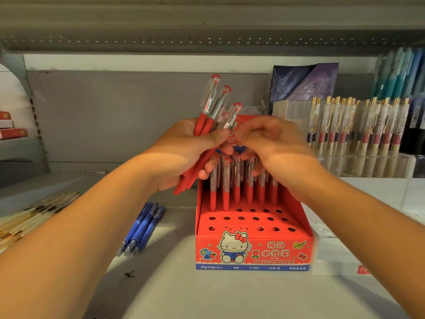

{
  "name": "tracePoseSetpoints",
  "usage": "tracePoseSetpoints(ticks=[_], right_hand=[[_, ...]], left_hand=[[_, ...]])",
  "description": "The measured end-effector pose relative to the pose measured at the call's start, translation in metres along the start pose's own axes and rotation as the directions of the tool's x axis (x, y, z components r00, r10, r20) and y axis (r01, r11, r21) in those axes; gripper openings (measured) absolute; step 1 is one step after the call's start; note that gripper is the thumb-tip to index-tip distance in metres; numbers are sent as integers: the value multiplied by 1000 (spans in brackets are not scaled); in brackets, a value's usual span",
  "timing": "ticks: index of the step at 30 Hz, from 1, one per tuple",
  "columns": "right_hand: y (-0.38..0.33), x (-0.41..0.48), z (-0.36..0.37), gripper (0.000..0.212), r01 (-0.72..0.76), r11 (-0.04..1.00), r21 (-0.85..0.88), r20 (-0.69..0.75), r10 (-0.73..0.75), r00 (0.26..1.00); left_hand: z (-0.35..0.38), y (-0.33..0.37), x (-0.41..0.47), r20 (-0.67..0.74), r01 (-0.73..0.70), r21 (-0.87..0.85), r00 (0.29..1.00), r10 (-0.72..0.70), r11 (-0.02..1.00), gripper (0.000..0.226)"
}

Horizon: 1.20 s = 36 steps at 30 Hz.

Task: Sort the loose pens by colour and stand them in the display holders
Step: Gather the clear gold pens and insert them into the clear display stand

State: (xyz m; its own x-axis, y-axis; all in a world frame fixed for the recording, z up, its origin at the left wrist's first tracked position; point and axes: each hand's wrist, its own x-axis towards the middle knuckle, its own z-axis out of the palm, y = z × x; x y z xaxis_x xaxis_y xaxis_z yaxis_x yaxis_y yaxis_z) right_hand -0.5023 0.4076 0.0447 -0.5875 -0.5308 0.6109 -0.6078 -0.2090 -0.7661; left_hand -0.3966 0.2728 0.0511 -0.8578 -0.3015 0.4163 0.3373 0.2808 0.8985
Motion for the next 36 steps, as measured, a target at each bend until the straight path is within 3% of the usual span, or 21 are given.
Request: tracePoseSetpoints(ticks=[3, 7, 11, 16, 20, 24, 31, 34, 36], right_hand=[[-7, -2, -2, 15, -76, 966, 248, -30, 86, 996], [-5, -4, 1, 15, -131, 948, 291, -22, 144, 989], [-7, -2, 1, 5, -129, 919, 373, -19, 147, 989], [-11, 2, -5, 5, -92, 862, 499, -126, 176, 976], [-11, 6, -12, 4, -28, 910, 413, -202, 121, 972], [-7, 6, -15, 8, 4, 959, 283, -182, 49, 982], [13, 13, -16, 18, 76, 987, -144, -146, -97, 984], [19, 14, -14, 23, 64, 978, -201, -140, -93, 986], [23, 15, -13, 25, 71, 972, -222, -138, -103, 985]], left_hand=[[4, -1, -3, 22, -23, 114, 1000, 20, 993, 5], [7, -3, -4, 66, -41, 149, 997, 32, 988, 4], [6, -1, -3, 52, -20, 79, 999, 16, 997, 10], [3, 1, -2, 24, -16, 89, 1000, 14, 996, 14], [-2, 3, 0, -76, -52, 131, 995, 63, 990, 16], [-6, 2, 1, -97, -79, 171, 991, 96, 982, 13], [-5, -1, 2, -34, -76, 22, 996, 77, 997, 11], [-6, -2, 3, 1, -73, -13, 997, 73, 997, 28], [-6, -3, 3, 7, -72, -7, 997, 72, 997, 24]])
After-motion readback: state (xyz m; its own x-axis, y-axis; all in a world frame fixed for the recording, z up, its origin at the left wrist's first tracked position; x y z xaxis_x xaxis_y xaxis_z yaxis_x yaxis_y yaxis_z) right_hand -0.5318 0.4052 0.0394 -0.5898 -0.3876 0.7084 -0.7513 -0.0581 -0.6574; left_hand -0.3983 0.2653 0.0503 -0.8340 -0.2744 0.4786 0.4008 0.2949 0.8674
